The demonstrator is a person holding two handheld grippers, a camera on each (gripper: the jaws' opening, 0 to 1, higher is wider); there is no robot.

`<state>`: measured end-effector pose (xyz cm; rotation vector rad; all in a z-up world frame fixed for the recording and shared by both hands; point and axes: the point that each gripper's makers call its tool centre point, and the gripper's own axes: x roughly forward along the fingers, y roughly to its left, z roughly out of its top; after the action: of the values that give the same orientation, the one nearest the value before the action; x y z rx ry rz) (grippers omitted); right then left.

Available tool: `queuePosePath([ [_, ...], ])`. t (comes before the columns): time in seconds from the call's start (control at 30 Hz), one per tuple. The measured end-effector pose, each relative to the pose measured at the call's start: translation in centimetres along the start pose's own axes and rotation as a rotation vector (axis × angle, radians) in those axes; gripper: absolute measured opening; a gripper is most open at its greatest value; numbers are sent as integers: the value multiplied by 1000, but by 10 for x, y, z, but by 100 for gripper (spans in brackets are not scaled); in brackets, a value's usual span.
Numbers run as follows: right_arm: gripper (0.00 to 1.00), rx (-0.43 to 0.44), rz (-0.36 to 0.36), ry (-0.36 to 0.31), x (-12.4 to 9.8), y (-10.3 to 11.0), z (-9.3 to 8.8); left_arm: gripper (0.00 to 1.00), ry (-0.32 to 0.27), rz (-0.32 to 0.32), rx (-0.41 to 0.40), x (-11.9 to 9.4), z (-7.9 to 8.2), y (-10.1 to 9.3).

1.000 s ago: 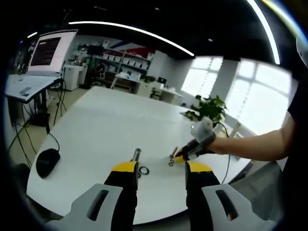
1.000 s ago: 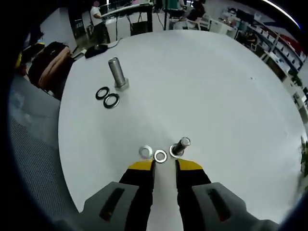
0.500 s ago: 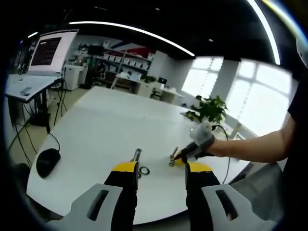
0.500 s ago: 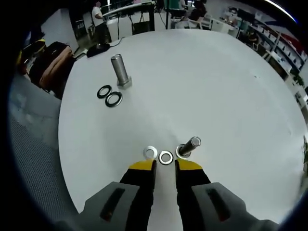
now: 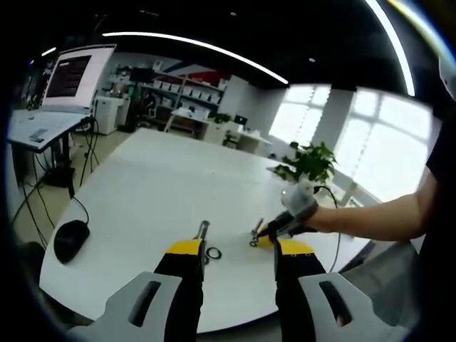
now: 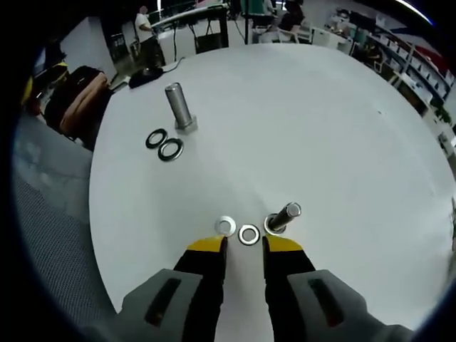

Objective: Place the washer onto the threaded stud by aligning its center hole with the stud, sliding it down to the base, and recovering from edge contact or off-axis alignment until the washer reaches the visible bottom stop.

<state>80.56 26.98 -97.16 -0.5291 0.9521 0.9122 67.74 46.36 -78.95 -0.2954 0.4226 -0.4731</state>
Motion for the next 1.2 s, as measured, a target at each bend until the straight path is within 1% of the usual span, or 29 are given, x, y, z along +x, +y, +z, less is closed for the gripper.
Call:
queuePosePath([
  [0.07, 22, 17, -6, -10, 0, 0, 1, 37, 0, -1, 1, 0, 0, 0],
  [0.37, 21, 43, -28, -37, 2, -1, 4, 37, 4, -3, 2, 0, 0, 0],
  [0.43, 20, 42, -32, -39, 2, -2, 5, 37, 5, -4, 3, 0, 0, 0],
  [0.5, 15, 36, -33, -39, 2, -3, 4, 37, 5, -4, 3, 0, 0, 0],
  [0.57, 15, 54, -33, -36, 1, -4, 5, 37, 6, -4, 3, 0, -1, 0],
  [0.7, 14, 7, -33, -32, 1, -3, 5, 37, 5, -5, 3, 0, 0, -1],
  [0.77, 14, 1, -32, -30, 1, -1, 5, 37, 6, -5, 3, 0, 0, 0],
  [1.2, 13, -1, -62, -71, -22, -7, 11, 37, 5, -7, 6, 0, -1, -1],
])
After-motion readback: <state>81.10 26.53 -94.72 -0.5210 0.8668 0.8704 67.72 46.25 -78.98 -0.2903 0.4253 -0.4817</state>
